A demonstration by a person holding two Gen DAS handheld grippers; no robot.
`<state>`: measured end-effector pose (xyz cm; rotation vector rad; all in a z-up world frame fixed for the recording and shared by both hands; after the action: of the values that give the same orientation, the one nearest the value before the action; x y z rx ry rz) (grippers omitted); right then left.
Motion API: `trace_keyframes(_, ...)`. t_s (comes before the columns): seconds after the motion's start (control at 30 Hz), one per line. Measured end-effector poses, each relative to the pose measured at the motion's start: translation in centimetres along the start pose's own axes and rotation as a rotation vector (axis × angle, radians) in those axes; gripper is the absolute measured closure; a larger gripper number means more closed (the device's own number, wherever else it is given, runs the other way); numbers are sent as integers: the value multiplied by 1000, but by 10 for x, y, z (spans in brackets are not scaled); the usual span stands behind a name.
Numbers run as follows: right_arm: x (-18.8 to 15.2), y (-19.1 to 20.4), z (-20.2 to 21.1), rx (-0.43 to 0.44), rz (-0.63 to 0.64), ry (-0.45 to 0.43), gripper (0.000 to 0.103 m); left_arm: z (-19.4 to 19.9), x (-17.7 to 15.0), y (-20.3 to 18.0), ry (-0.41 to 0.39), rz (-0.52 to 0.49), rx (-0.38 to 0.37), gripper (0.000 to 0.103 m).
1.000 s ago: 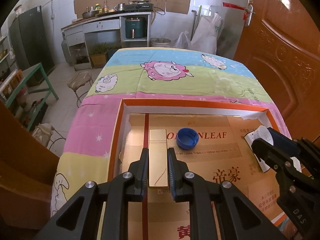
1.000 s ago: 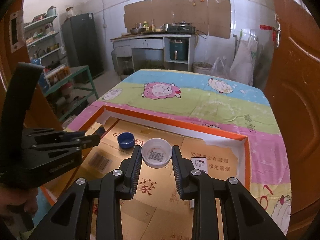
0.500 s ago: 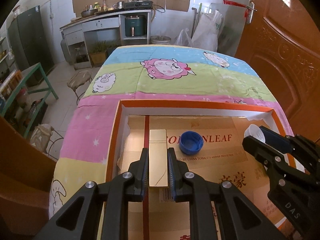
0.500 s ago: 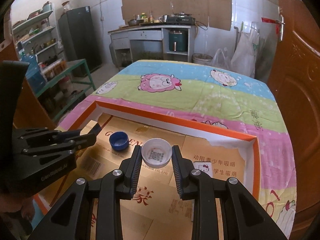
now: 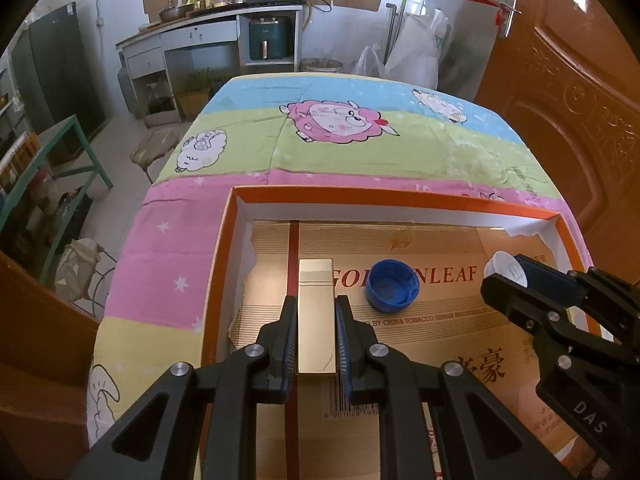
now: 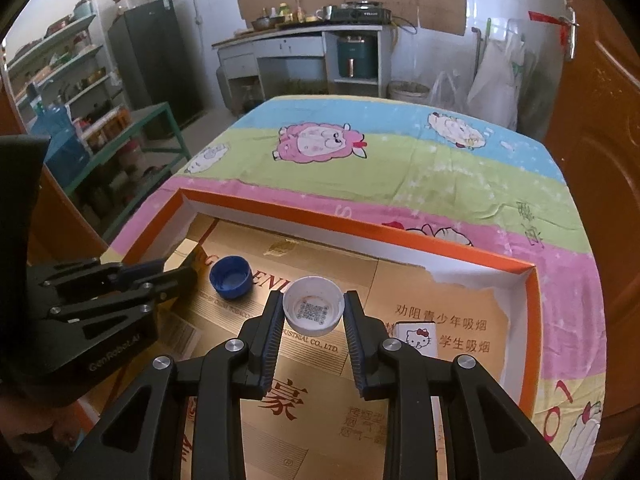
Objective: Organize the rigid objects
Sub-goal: 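Open the left gripper to drop the gold block while the right releases the white cap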
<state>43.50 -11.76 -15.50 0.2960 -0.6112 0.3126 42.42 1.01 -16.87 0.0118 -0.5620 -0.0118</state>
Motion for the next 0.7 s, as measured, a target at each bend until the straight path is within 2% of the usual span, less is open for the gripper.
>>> trace_keyframes(0.57,-8,2,-18,-21,10,98,71,-5,0,1,15,-2,-20,83)
trace_keyframes(0.6,-8,2,-18,-23,12,101,71,-5,0,0,15,-1,-25,81)
trace_keyframes(0.67,-9,3,-18,-26,13,102,63,-4,0,0,15,1,-32,76)
trace_keyframes(0.7,-9,3,-18,-29,14,102,60,-4,0,1,15,2,-34,69)
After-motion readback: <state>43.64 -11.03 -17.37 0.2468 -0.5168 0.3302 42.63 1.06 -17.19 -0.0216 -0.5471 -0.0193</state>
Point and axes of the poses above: each gripper's, at about its wrist camera, not at the fingertips, and z roughly against the way its jaws point, y to its left, x to its top, the point moved 3 cm from there along -z, roughly the way its jaws point, and after that the axes turned 5 degrees about x, right-handed, at the moved point
